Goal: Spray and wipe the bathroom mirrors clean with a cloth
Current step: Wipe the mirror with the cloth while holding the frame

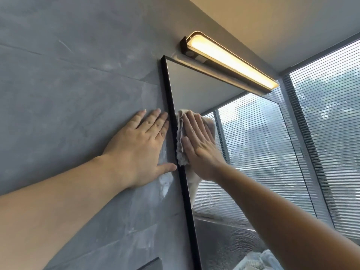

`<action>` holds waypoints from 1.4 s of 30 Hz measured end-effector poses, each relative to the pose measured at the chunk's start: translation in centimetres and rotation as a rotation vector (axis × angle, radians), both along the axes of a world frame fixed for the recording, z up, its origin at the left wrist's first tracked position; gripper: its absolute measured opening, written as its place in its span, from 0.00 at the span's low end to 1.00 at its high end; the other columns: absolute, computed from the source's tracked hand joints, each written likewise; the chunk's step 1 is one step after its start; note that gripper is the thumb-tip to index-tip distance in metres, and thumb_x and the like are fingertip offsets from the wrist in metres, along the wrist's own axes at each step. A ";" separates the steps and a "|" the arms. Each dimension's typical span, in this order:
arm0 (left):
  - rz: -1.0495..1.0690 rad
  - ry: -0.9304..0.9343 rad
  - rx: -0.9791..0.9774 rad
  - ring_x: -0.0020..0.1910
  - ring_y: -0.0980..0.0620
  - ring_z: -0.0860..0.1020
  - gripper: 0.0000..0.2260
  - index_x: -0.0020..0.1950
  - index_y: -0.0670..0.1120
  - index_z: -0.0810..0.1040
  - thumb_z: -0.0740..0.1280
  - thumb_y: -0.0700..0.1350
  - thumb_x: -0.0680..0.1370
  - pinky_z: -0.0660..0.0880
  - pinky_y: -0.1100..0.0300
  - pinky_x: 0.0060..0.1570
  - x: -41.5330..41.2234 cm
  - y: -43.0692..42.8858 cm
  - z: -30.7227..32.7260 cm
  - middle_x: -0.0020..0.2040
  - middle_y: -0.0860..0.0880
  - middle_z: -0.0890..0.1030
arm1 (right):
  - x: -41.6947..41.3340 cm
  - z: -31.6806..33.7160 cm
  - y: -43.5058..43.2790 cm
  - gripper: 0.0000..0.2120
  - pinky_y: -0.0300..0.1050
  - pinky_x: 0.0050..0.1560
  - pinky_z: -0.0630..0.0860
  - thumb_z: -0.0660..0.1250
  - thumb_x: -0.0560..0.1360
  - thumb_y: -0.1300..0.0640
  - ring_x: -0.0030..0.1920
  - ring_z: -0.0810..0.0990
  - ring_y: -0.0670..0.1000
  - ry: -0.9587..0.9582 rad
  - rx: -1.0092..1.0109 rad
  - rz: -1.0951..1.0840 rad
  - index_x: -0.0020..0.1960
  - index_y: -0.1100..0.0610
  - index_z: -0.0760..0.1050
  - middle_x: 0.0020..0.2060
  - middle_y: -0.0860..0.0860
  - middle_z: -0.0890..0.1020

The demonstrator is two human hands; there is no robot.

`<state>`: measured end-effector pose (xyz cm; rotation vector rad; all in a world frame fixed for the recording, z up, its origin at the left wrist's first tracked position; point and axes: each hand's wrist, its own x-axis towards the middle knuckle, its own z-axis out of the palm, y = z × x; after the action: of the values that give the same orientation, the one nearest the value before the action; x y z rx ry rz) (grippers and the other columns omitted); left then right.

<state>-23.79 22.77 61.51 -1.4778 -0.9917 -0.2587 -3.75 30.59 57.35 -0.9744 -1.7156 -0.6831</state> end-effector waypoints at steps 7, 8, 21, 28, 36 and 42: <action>-0.113 -0.192 0.073 0.83 0.43 0.40 0.46 0.82 0.39 0.40 0.34 0.72 0.76 0.42 0.46 0.81 2.6 0.2 2.8 0.83 0.39 0.42 | -2.2 11.9 0.0 0.28 0.45 0.80 0.30 0.43 0.88 0.42 0.81 0.32 0.44 0.116 -0.019 0.113 0.84 0.44 0.37 0.83 0.42 0.37; -0.118 -0.218 0.084 0.83 0.43 0.41 0.46 0.82 0.38 0.41 0.34 0.72 0.76 0.43 0.46 0.81 2.7 0.5 3.3 0.83 0.39 0.44 | -2.5 13.0 0.0 0.28 0.46 0.80 0.31 0.42 0.88 0.42 0.81 0.32 0.45 0.119 -0.015 0.113 0.84 0.44 0.37 0.83 0.43 0.37; -0.073 -0.153 0.066 0.82 0.39 0.38 0.48 0.81 0.38 0.36 0.22 0.71 0.73 0.44 0.43 0.80 2.1 1.3 3.2 0.82 0.36 0.39 | 2.0 15.9 2.7 0.28 0.48 0.81 0.34 0.43 0.88 0.44 0.83 0.37 0.49 0.223 -0.022 0.037 0.85 0.49 0.41 0.84 0.47 0.41; -0.074 -0.123 0.075 0.82 0.39 0.37 0.49 0.80 0.39 0.35 0.21 0.71 0.69 0.44 0.40 0.80 2.3 1.7 3.1 0.82 0.38 0.39 | 7.0 14.5 5.1 0.27 0.49 0.82 0.38 0.44 0.89 0.47 0.84 0.42 0.53 0.513 -0.113 0.008 0.86 0.53 0.45 0.85 0.50 0.46; -0.100 -0.100 0.154 0.83 0.39 0.43 0.47 0.82 0.38 0.45 0.23 0.66 0.73 0.44 0.40 0.80 2.7 1.9 3.0 0.83 0.37 0.49 | -1.8 13.0 0.4 0.28 0.43 0.77 0.28 0.43 0.88 0.42 0.82 0.33 0.45 0.064 0.053 0.080 0.85 0.46 0.39 0.83 0.43 0.37; -0.131 -0.093 0.211 0.83 0.39 0.49 0.48 0.82 0.38 0.56 0.21 0.64 0.76 0.48 0.41 0.80 2.6 2.5 3.1 0.82 0.38 0.57 | -0.2 13.5 1.4 0.27 0.45 0.80 0.32 0.42 0.88 0.42 0.82 0.34 0.45 0.028 0.088 0.129 0.84 0.45 0.40 0.84 0.43 0.39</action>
<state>-21.20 25.27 64.56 -1.3484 -0.9129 -0.5148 -3.92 32.02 70.84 -0.8015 -1.6932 -0.6524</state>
